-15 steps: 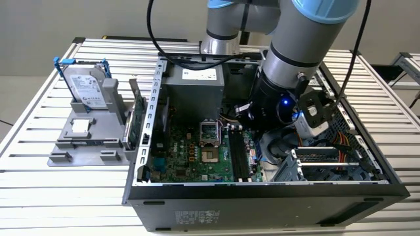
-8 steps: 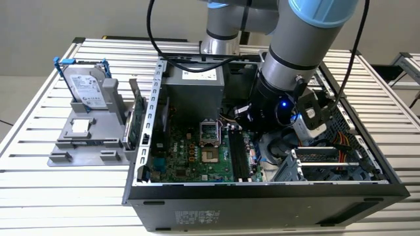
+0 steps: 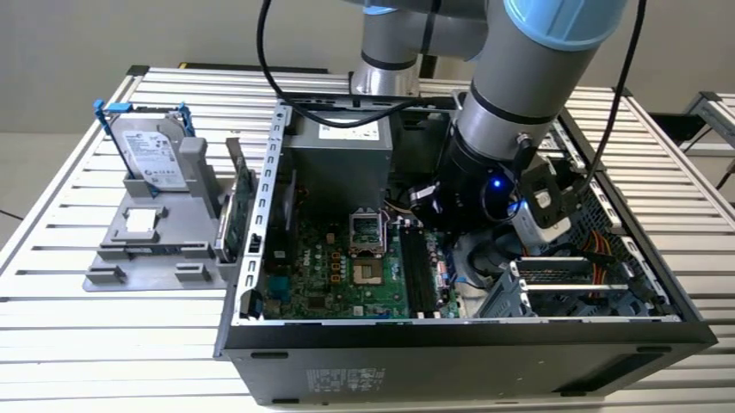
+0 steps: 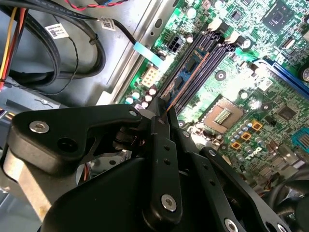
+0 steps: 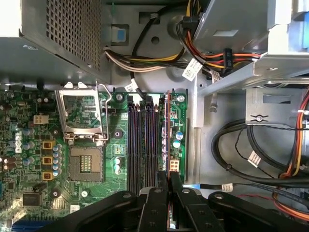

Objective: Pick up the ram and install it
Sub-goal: 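Insert the ram into the slot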

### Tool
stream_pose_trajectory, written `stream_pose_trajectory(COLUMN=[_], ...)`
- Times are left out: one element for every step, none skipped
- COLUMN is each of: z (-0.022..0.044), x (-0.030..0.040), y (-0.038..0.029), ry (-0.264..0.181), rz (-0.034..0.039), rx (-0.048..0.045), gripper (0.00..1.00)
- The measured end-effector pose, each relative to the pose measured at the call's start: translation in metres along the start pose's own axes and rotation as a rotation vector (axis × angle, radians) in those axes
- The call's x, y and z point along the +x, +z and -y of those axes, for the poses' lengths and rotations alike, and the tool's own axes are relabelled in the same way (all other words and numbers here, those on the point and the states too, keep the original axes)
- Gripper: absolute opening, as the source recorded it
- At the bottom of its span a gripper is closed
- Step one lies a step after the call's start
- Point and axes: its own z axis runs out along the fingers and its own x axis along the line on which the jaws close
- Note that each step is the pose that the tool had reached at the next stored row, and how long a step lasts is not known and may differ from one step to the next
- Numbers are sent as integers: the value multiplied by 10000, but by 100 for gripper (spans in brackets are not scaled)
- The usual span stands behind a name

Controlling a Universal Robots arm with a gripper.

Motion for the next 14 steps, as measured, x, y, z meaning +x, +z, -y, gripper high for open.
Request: stream_pose_trajectory(z=[2, 6, 9, 10, 12, 13, 14, 17, 20, 21, 23, 25, 27, 28], x=[0, 0, 0, 0, 0, 1, 1, 3, 5, 6, 7, 8, 10, 11], y=[5, 10, 17, 25, 34, 44, 53, 60, 65, 72, 78, 84, 92, 98], ry=[0, -1, 0, 0, 0, 0, -1, -1, -1, -1, 0, -1, 0, 0], rz=[0, 0, 0, 0, 0, 0, 0, 0, 0, 0, 0, -1, -1, 0], rx=[1, -1, -1, -1, 0, 0, 0, 1, 2, 0, 1, 2, 0, 0], gripper=[0, 0, 0, 0, 0, 0, 0, 0, 0, 0, 0, 0, 0, 0])
